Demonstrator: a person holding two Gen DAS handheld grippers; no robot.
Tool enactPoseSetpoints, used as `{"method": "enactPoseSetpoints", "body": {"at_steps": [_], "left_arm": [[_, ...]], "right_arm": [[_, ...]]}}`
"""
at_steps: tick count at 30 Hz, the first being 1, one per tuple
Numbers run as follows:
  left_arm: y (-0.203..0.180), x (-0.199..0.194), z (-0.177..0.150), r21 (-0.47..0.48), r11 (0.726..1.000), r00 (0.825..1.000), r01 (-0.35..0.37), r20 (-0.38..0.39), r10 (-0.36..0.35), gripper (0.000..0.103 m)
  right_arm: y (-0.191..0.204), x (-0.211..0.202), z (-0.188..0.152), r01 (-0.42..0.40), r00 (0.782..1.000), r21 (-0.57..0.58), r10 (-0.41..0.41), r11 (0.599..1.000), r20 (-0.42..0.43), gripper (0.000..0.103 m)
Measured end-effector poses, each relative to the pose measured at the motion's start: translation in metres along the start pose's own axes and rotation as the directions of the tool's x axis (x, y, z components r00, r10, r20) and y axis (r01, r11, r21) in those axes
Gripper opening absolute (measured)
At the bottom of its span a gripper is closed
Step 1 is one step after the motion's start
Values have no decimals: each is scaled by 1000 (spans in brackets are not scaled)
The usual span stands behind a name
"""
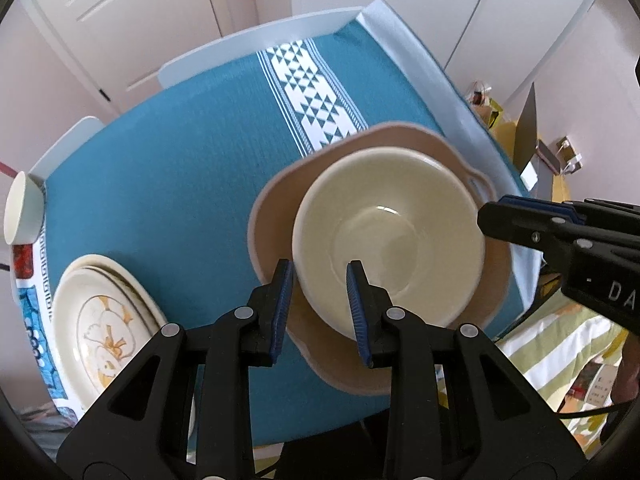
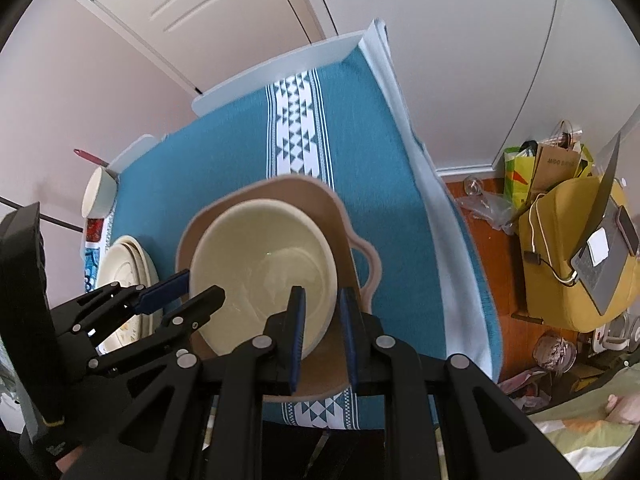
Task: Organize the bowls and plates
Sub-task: 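Open both grippers to release the cream bowl, then grasp the rim of the white bowl with both grippers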
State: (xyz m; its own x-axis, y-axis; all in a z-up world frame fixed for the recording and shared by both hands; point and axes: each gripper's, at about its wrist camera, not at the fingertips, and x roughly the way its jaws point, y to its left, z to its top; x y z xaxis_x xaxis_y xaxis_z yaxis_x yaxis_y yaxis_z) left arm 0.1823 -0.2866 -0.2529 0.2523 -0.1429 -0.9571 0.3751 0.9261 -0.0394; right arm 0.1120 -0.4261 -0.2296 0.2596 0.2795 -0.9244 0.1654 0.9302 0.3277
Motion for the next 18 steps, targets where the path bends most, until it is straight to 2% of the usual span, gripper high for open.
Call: {"method": "enactPoseSetpoints", "body": {"at_steps": [5, 9, 10, 11, 12, 13, 15, 17, 18], "left_arm": [[15, -43, 10, -52, 999, 997, 7, 81, -3, 25], [41, -94, 15, -141, 990, 979, -6, 200, 34, 28], [49, -108, 14, -170, 985, 971, -18, 232, 57, 40], [56, -118, 12, -194, 981, 963, -30, 256, 80, 66], [66, -132, 9, -224, 973, 950, -51, 290, 116, 81], [73, -143, 5, -253, 965, 934, -73, 321, 155, 100], [92, -165, -6, -305, 947, 898, -103, 382, 220, 103], [113, -177, -12, -351, 929, 886, -119, 385, 259, 103], [127, -182, -16, -386, 914, 881, -125, 381, 281, 103]], "right_arm": [[16, -24, 11, -29, 998, -46, 32, 999, 62, 16], [46, -54, 30, -68, 984, -144, 90, 987, 151, 16], [52, -59, 34, -81, 980, -168, 109, 982, 166, 16], [61, -64, 40, -101, 974, -205, 139, 973, 180, 16], [71, -66, 45, -118, 969, -240, 165, 963, 186, 22], [81, -68, 49, -129, 964, -274, 186, 953, 192, 29], [104, -70, 58, -139, 953, -338, 218, 931, 208, 74], [126, -68, 66, -159, 944, -377, 252, 912, 211, 87], [134, -68, 69, -174, 938, -393, 274, 903, 212, 87]]}}
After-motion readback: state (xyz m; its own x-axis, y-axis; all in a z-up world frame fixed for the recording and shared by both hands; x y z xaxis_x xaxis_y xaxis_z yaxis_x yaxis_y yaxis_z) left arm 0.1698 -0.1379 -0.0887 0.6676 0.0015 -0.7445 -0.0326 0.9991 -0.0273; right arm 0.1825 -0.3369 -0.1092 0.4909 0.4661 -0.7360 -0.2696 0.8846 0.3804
